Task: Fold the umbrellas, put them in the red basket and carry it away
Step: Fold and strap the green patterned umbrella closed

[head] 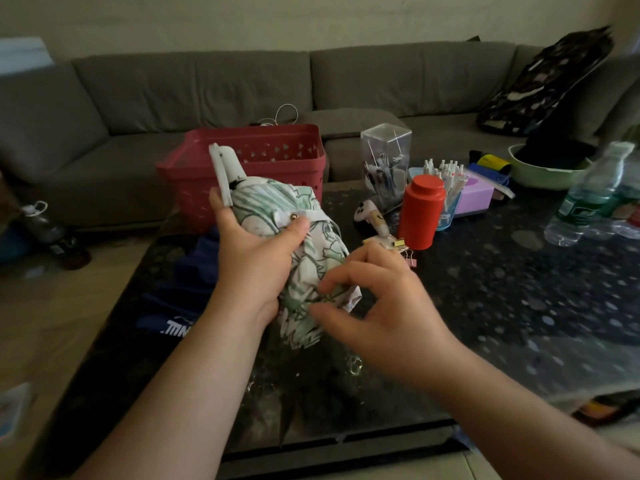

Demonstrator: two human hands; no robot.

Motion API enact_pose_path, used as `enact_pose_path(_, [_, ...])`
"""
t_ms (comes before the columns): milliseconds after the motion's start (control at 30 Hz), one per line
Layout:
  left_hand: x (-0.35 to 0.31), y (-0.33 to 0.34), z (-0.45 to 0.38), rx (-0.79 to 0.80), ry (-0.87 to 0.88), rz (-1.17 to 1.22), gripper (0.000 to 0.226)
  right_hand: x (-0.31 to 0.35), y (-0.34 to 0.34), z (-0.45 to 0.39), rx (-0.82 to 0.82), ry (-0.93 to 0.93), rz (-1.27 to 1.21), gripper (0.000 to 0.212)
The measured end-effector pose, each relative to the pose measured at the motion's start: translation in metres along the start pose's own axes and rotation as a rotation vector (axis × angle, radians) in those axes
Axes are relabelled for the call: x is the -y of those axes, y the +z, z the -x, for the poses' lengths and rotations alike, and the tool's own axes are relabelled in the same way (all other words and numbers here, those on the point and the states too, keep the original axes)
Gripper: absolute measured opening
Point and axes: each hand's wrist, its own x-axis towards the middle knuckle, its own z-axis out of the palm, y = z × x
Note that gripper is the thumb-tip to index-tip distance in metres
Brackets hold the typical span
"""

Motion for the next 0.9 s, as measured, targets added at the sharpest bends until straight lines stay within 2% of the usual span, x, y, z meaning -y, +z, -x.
enact_pose_path(133, [0.007, 0.003, -0.003, -0.035, 0.006, 0.029, 0.123, 0.004, 0.012, -0.003, -0.039, 0.156, 0.07, 0.016])
enact_pose_path(300, [0.01, 0.005, -0.003, -0.112, 0.064, 0.067, 0.122, 0.003, 0.017, -0.009, 0.02, 0.388, -0.119, 0.02])
enact_pose_path(467, [0.011, 0.008, -0.001, -0.123, 0.115, 0.062, 0.122, 0.004, 0.023, -0.011, -0.008, 0.488, -0.224, 0.021])
enact_pose_path(633, [0.015, 0.013, 0.007, -0.059, 0.165, 0.001, 0.115, 0.004, 0.034, -0.007, -0.077, 0.501, -0.251, 0.01])
enact_pose_path(800, [0.015, 0.011, 0.007, 0.022, 0.271, -0.064, 0.087, 0.003, 0.038, -0.005, -0.102, 0.518, -0.381, 0.007])
enact_pose_path(900, [0.016, 0.01, 0.004, 0.003, 0.252, 0.008, 0.071, 0.003, 0.036, -0.001, -0.112, 0.455, -0.309, 0.009])
